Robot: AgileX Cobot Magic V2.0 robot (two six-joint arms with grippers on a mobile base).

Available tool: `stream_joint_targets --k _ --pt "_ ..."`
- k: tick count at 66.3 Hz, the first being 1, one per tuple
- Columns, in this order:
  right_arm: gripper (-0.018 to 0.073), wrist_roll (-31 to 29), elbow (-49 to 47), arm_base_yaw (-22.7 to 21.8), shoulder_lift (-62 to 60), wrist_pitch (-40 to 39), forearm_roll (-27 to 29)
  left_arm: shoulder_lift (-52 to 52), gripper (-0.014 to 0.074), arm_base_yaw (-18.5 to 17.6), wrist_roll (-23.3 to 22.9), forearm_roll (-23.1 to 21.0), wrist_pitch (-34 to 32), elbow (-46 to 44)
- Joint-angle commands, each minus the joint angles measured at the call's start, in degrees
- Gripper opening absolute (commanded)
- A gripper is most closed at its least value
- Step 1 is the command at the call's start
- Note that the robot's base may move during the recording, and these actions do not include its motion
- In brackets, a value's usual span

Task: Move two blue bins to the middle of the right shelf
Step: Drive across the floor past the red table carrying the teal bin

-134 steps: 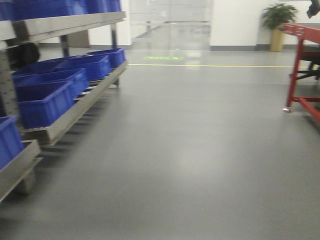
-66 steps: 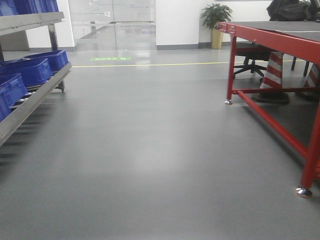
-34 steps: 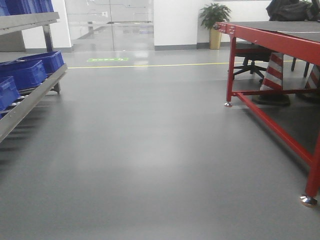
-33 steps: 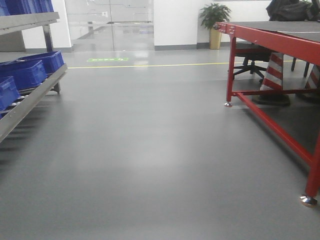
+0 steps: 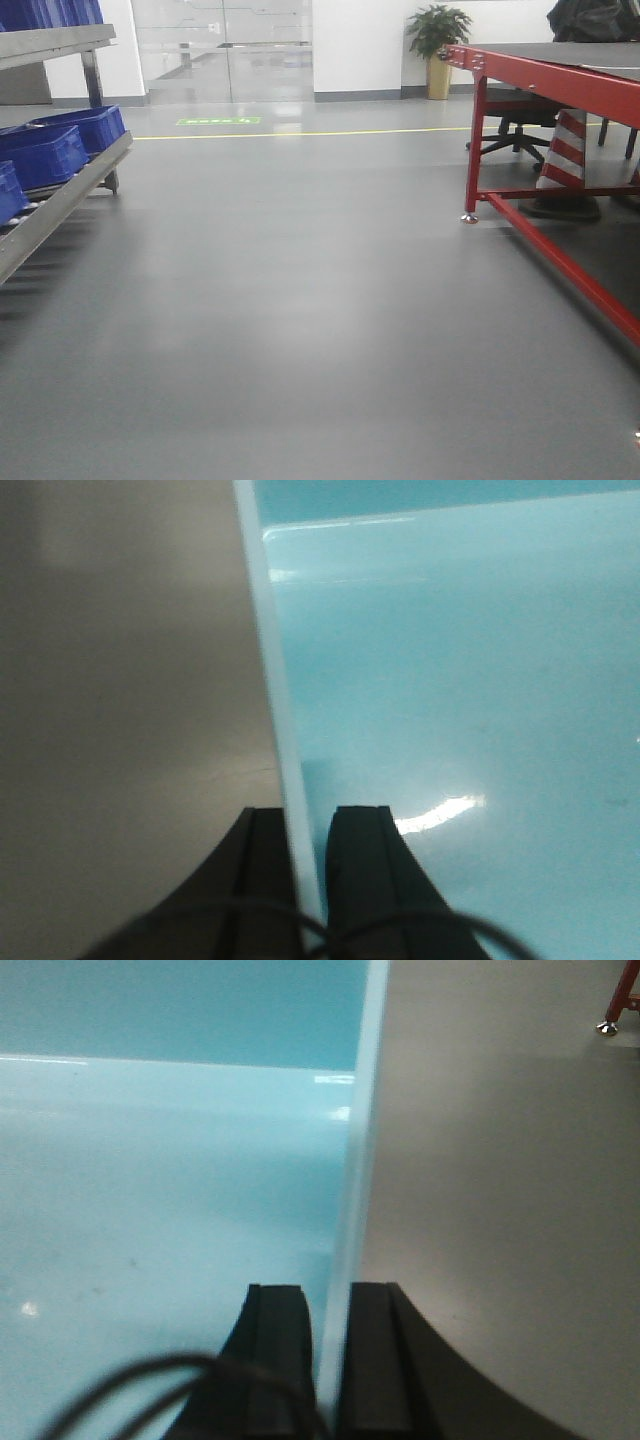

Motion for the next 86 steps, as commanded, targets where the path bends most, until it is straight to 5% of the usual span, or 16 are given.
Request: stream_joint_targets --k 1,53,86 --pt "-0.0151 -0.7 -0.7 0.2 -0.7 -4.3 1.6 -0.8 -0.0111 -0.3 0.6 -3.1 -2.4 -0.8" --pt "-0.0151 -0.7 -0.7 0.2 -0.7 -4.3 1.6 -0.8 -0.0111 -0.3 0.6 -3.1 -3.1 -0.8" --pt "-0.0151 -0.7 -0.7 0.2 -0.7 -4.3 1.6 -0.8 -0.0111 -0.3 0.6 -3.1 -12.7 -0.8"
